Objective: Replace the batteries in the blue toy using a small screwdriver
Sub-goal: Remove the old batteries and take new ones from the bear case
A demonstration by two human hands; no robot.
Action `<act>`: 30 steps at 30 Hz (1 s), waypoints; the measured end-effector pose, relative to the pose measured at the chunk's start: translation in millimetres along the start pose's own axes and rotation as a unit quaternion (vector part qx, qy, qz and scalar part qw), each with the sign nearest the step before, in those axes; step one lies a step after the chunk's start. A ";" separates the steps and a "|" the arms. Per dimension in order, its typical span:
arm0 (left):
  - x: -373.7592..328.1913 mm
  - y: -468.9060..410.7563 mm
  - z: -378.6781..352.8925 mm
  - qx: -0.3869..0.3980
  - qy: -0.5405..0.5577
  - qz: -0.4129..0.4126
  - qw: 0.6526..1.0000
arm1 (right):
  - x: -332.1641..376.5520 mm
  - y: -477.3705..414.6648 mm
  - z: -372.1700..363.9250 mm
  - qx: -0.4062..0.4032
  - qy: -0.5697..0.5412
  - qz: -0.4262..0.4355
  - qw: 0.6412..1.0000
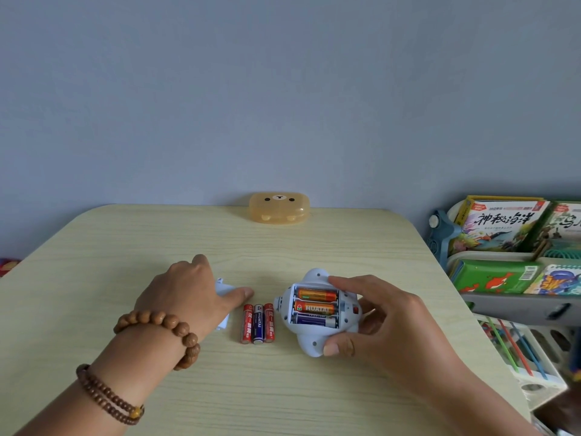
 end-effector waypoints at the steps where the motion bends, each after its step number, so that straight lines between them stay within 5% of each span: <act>1: 0.3 -0.1 -0.2 0.007 -0.002 0.001 1.000 | -0.1 -0.5 -0.1 -0.001 -0.001 0.001 1.000; 6: -14.9 2.2 25.4 -0.034 -0.054 -0.022 0.998 | 0.0 -0.2 -0.4 0.000 -0.003 0.005 1.000; 9: -69.7 15.9 45.6 -0.108 0.102 -0.187 0.971 | 0.3 -0.4 0.5 -0.003 -0.001 0.009 1.000; 12: -118.2 27.3 26.0 -0.008 0.224 -0.276 0.935 | 0.8 -2.6 0.7 0.000 -0.007 0.013 1.000; 16: -137.0 30.7 -6.4 0.075 0.278 -0.259 0.922 | 1.7 -3.1 2.5 -0.004 -0.016 0.021 1.000; 30: -135.6 25.3 -17.7 0.109 0.327 -0.216 0.914 | 4.8 -0.5 2.7 -0.002 -0.019 0.034 0.999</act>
Point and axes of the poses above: each hand's wrist, its own y-axis away from the middle knuckle, its own z-axis out of the back of the hand, x = y × z, the point moved 8 cm from there along -y, towards the middle knuckle, and after that the axes turned 8 degrees about y, right-handed, at the moved point
